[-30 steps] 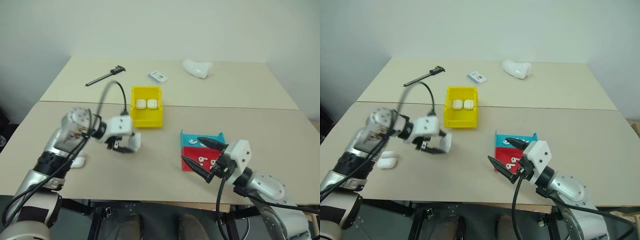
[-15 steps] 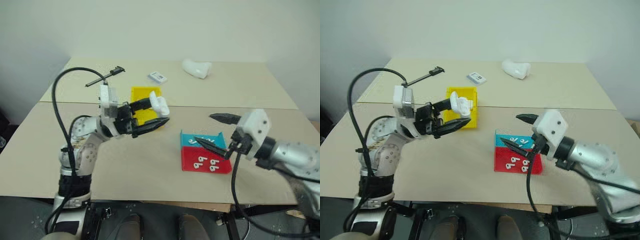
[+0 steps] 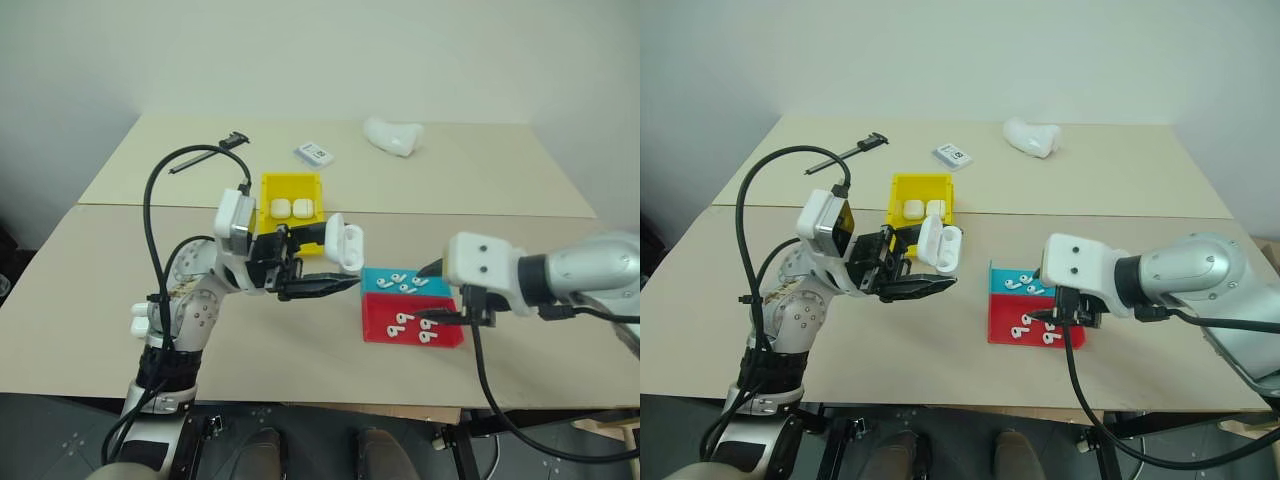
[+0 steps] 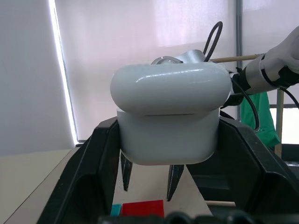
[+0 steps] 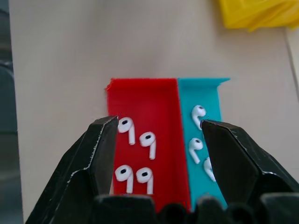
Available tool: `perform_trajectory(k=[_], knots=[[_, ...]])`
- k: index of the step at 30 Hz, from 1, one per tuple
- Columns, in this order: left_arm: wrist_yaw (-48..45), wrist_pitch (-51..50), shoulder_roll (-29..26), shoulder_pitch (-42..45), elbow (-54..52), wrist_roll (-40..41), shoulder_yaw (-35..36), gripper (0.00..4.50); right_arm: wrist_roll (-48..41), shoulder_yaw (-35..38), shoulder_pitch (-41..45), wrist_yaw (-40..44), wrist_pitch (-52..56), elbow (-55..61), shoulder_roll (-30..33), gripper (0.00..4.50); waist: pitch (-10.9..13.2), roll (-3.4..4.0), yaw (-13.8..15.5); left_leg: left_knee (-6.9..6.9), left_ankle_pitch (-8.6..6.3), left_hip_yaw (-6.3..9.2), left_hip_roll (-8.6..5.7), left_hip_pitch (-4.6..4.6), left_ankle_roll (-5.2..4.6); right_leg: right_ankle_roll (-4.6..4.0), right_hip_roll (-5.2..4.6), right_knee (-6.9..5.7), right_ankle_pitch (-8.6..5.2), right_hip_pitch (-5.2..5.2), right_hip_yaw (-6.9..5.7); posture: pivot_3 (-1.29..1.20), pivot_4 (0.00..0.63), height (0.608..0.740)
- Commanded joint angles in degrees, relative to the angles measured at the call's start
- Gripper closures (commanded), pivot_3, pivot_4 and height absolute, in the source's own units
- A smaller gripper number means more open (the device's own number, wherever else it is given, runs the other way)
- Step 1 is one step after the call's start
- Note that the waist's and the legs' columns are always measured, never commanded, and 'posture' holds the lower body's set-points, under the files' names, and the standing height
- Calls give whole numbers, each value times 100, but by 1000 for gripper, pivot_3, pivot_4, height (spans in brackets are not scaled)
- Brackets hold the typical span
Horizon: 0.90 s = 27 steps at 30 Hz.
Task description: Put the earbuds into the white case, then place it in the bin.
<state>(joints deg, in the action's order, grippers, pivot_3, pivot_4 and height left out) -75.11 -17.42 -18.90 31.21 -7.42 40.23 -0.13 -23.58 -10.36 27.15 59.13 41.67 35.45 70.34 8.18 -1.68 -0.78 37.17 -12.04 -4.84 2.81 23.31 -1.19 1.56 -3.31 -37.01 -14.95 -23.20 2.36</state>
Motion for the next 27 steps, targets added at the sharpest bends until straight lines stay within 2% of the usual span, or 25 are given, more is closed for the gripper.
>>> perform_trajectory(k=[1, 6, 9, 11, 22, 27], knots=[[42, 143, -28, 52, -154, 23, 29, 1708, 516, -317, 44, 202, -202, 4, 99, 1224, 0, 0, 2, 0, -1, 0, -1, 2, -1, 1, -2, 1, 0, 0, 0, 0, 150, 740], [233, 137, -104, -89, -360, 3, 47, 1708, 1083, -804, 245, 523, -322, -217, 11, 1224, 0, 0, -5, 1, -2, -2, 0, 3, -2, 1, -3, 0, 0, -4, 1, 0, 150, 740], [326, 151, -150, -136, -451, 15, 60, 1708, 1588, -1199, 397, 630, -546, -512, -165, 1858, 0, 1, -12, 0, -1, -1, 3, -3, -2, 0, 2, -2, 0, -3, 0, 0, 150, 740], [379, 140, -181, -172, -524, 28, 60, 1708, 1769, -1304, 508, 689, -554, -629, -291, 2514, 0, 1, -17, 0, -1, -2, 3, -4, -2, 0, 3, -3, 0, -3, 1, 0, 150, 740], [643, 37, -344, -349, -801, 94, 41, 1708, 2456, -1635, 447, 1387, -1363, -1076, -521, 2514, 0, 1, 3, 1, -1, -2, 1, -2, -2, 0, -1, -2, 0, -4, -1, 0, 150, 740], [735, 39, -392, -402, -874, 75, 35, 1708, 2905, -1781, 492, 1590, -2258, -1605, -707, 2514, 1, 1, -6, 0, -1, -3, 2, -3, -2, 0, 2, -3, 0, -5, 0, 0, 150, 740]])
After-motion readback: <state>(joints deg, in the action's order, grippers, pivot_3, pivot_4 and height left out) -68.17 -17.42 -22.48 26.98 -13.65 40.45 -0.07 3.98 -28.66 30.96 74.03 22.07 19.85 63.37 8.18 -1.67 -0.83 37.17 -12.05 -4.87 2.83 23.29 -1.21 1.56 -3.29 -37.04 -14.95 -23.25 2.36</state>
